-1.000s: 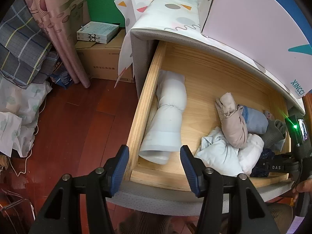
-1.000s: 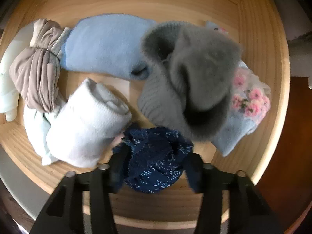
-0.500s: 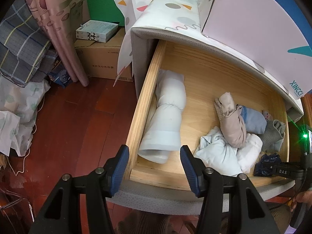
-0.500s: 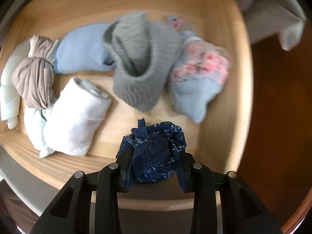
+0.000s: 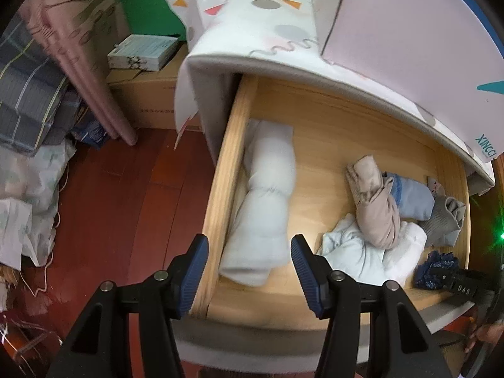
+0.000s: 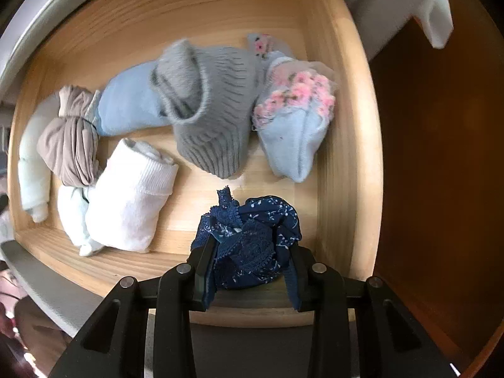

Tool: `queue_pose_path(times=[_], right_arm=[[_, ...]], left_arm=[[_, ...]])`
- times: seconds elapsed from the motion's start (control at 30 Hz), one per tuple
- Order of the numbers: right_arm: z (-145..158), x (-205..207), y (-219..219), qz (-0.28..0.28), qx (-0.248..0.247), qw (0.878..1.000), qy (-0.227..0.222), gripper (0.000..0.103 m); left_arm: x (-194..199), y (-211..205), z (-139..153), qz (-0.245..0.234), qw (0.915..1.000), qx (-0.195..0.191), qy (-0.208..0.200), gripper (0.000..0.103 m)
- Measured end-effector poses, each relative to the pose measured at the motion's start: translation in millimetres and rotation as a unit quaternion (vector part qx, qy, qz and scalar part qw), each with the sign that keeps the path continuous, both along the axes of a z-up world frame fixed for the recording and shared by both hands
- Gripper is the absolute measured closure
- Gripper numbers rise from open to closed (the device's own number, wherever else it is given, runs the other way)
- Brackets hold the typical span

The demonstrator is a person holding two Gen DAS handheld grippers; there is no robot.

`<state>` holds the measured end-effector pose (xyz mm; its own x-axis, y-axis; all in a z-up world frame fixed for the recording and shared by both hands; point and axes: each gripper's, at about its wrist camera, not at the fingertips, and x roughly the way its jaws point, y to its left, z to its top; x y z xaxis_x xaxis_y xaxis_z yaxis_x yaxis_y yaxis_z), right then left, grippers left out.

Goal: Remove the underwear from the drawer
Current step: 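Reach the right tool into the drawer and grasp the dark blue lace underwear, then reach the left tool into the drawer and grasp the white rolled garment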

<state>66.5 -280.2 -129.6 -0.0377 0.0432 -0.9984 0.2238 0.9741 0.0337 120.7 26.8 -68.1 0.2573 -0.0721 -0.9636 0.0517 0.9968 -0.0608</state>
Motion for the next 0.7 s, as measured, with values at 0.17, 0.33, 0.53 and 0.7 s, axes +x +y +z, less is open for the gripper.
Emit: queue_pose_path(times=[0.17, 0.33, 0.53, 0.7], right_arm=[[-5.4, 0.9, 15.9, 0.003, -0.003, 1.0, 0.002, 0.071], [-4.2, 0.5, 3.9, -0.008, 0.01, 1.0, 0.0, 0.07], [-2.6, -0.4, -3.7, -0.003, 0.009, 1.0, 0.0, 0.07], [1.0, 0.4, -8.1, -0.005, 0.011, 1.0, 0.002, 0.07]], left_arm=[[19.3, -16.2, -3.5, -0.021, 0.9997, -0.001, 0.012, 0.047], [38.7, -23.0, -16.1, -0.014, 0.9995, -0.001, 0.029, 0.047], [51.5, -33.8, -36.4, -0.016, 0.9987, 0.019, 0.045, 0.047], [57.0, -39.8, -50.1, -0.012, 0.9979, 0.023, 0.059, 0.047]])
